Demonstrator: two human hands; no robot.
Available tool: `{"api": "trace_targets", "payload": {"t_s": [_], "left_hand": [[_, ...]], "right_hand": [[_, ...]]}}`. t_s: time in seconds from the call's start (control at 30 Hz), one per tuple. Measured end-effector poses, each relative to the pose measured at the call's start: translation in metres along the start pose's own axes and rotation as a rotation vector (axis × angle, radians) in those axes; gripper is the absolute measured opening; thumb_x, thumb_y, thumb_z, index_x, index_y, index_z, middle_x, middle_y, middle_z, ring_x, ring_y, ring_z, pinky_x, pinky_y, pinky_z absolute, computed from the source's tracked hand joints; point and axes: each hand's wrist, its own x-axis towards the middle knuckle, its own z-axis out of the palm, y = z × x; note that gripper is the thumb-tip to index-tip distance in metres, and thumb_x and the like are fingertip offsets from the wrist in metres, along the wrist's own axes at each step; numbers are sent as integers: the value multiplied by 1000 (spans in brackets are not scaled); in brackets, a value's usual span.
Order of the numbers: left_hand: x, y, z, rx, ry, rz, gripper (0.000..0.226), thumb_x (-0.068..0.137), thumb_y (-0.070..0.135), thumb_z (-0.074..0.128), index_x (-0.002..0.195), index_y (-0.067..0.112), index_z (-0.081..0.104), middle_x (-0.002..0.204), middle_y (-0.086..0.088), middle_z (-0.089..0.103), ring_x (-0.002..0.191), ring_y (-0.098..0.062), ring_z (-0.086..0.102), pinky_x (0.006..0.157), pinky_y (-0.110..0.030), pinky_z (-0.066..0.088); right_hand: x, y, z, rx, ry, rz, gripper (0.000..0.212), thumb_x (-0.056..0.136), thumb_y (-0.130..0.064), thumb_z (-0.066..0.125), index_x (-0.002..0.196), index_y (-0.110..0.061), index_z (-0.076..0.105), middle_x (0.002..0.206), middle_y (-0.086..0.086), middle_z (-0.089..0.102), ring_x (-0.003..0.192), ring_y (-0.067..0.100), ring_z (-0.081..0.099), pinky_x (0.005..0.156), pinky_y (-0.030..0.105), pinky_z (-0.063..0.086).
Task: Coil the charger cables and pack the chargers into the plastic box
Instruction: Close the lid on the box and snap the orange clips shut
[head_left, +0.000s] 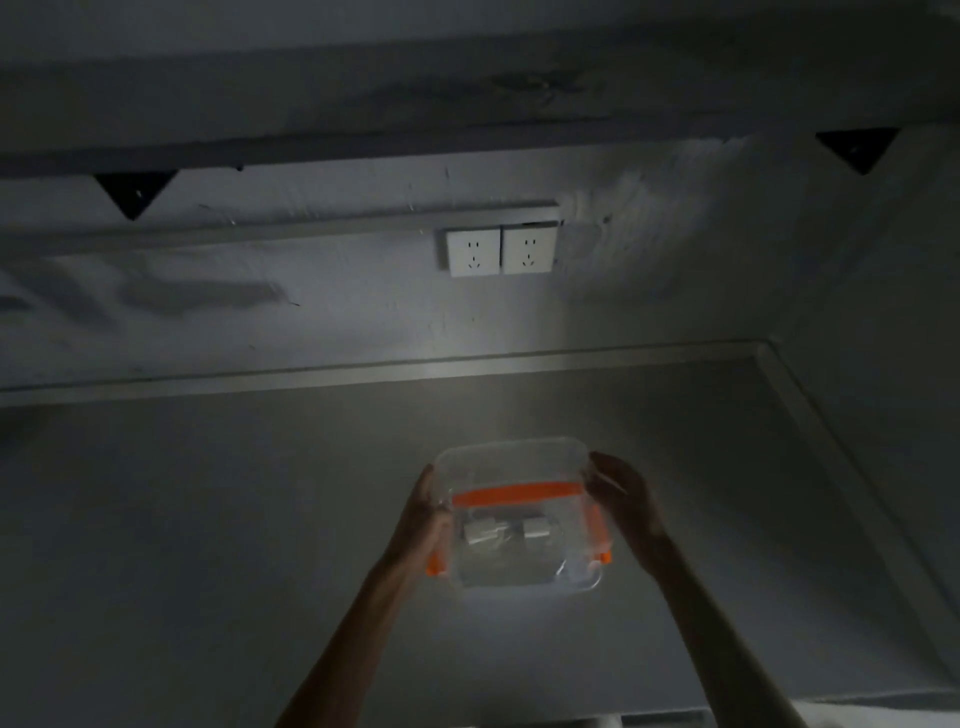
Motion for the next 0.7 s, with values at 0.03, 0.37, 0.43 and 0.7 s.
{"api": "trace_targets", "payload": {"t_s": [0.03,0.37,0.43,0.7], "left_hand": [[-6,-6,3,9,-6,31,69,68,-12,49,133,13,46,122,-3,62,108,-12,63,72,-7,49],[-35,-43,42,317,268,212,63,87,52,36,133,10,36,130,-2,41,122,-4,39,98,8,18],[-30,-51,43,384,309,239,50,86,13,37,135,10,35,134,-12,49,126,-19,44,105,-5,22],[-15,-67,38,476,336,136,57,87,-15,41,142,-1,34,146,-20,43,135,-31,42,108,-26,27]], "right_hand": [[-10,3,3,-69,18,-36,36,84,2,66,118,-7,60,118,9,62,104,18,61,80,13,48],[-62,26,24,-504,69,-146,46,99,-13,44,144,-18,37,122,20,65,102,32,68,82,37,56],[-60,26,23,-514,69,-152,45,98,-9,45,143,-13,38,115,22,68,93,31,71,74,31,56],[-51,38,32,-553,94,-206,46,98,-15,46,142,-14,36,98,14,73,77,19,72,65,28,60]]}}
